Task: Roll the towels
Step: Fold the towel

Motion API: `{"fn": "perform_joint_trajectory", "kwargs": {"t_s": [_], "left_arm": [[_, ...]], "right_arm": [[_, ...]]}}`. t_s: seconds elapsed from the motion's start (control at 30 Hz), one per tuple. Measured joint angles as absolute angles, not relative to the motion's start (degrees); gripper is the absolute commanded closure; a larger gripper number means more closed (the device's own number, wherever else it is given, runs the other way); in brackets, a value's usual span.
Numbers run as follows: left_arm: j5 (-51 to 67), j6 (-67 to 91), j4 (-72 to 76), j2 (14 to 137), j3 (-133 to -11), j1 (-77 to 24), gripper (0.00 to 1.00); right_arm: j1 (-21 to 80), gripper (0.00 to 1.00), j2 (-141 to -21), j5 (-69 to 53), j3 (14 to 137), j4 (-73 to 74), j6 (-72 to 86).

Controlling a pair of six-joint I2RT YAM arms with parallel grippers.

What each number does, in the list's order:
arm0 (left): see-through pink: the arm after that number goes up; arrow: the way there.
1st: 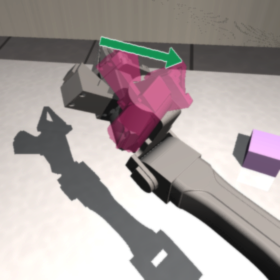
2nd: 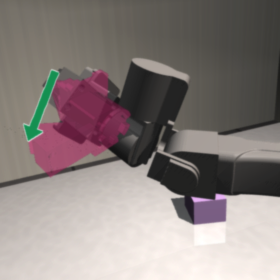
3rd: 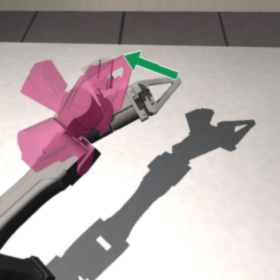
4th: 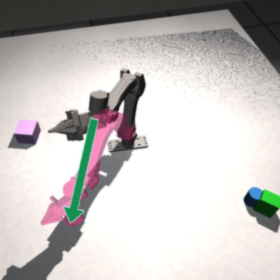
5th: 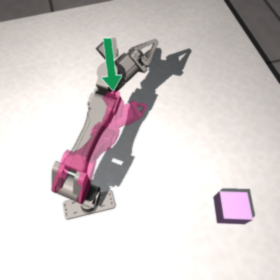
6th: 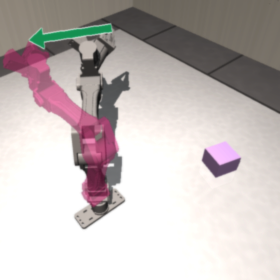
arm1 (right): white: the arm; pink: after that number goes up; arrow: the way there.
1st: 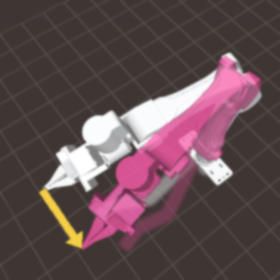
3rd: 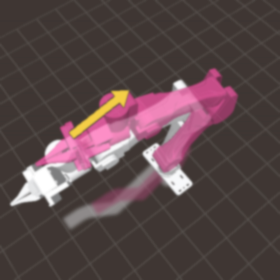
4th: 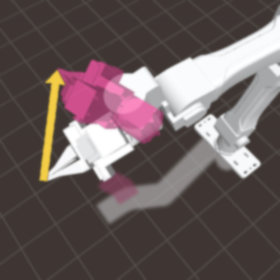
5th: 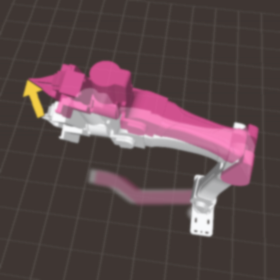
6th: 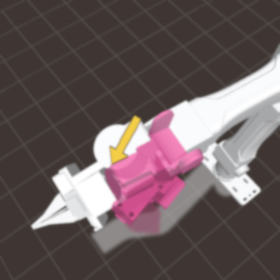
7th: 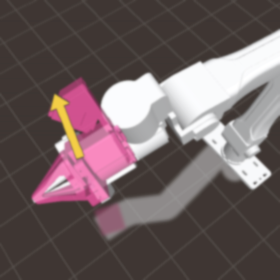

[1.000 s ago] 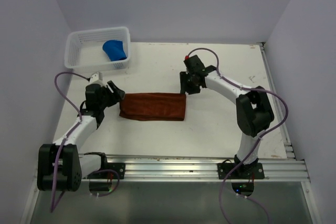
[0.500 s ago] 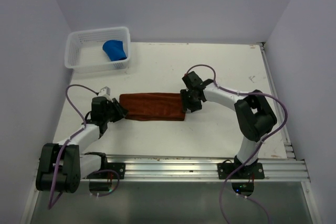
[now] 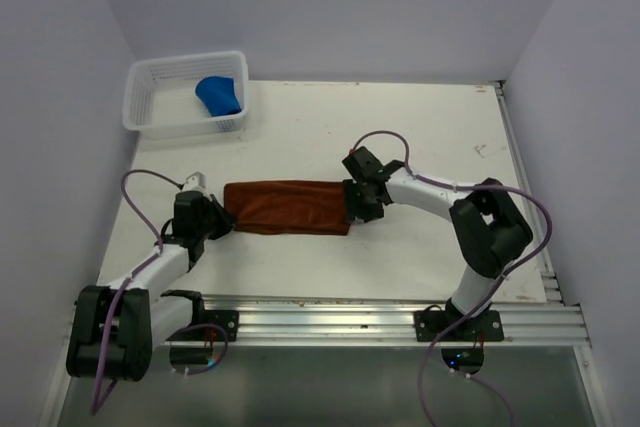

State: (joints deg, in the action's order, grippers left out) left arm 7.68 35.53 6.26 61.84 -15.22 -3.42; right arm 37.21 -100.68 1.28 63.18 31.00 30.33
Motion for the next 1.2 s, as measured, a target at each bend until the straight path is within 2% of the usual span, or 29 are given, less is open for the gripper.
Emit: {"fn": "perform_joint_trajectory", "kwargs": {"t_s": [0.17, 0.43, 0.77, 0.9, 1.0, 1.03, 1.1, 1.13, 1.17, 1.2], "left_arm": [[6.81, 37.85, 5.76, 61.67, -14.68, -3.42, 1.0], [7.11, 40.01, 6.26, 56.73, -11.05, -3.42, 1.0], [7.25, 40.95, 5.21, 54.98, -10.46, -3.42, 1.0], [7.25, 40.99, 4.1, 53.34, -10.37, -3.42, 1.0], [7.22, 41.04, 2.92, 52.62, -10.37, -3.44, 1.0], [7.22, 41.04, 2.5, 52.45, -10.37, -3.44, 1.0], [7.22, 41.08, 1.89, 52.21, -10.37, -3.46, 1.0], [7.22, 41.15, 1.74, 52.1, -10.37, -3.46, 0.94], [7.2, 41.21, 1.54, 51.96, -10.37, -3.46, 0.74], [7.16, 41.17, 1.13, 51.79, -10.37, -3.46, 0.66]], "right_arm": [[37.23, 0.51, -97.89, 3.66, 62.11, 32.12, 31.18], [38.5, 0.52, -91.48, 1.02, 59.59, 28.34, 33.89], [40.12, 0.52, -96.75, -0.69, 56.49, 23.7, 37.21], [40.05, 0.64, -97.71, -0.82, 56.01, 21.39, 38.04], [40.07, 0.79, -97.95, -0.75, 55.7, 20.38, 38.37], [40.07, 0.87, -97.95, -0.69, 55.57, 20.18, 38.39], [40.07, 0.95, -97.97, -0.54, 55.31, 19.99, 38.28], [40.07, 0.97, -97.93, -0.54, 55.2, 19.79, 38.33], [40.07, 1.0, -97.82, -0.51, 54.96, 19.57, 38.33], [40.07, 1.0, -97.6, -0.51, 54.7, 19.31, 38.24]]}}
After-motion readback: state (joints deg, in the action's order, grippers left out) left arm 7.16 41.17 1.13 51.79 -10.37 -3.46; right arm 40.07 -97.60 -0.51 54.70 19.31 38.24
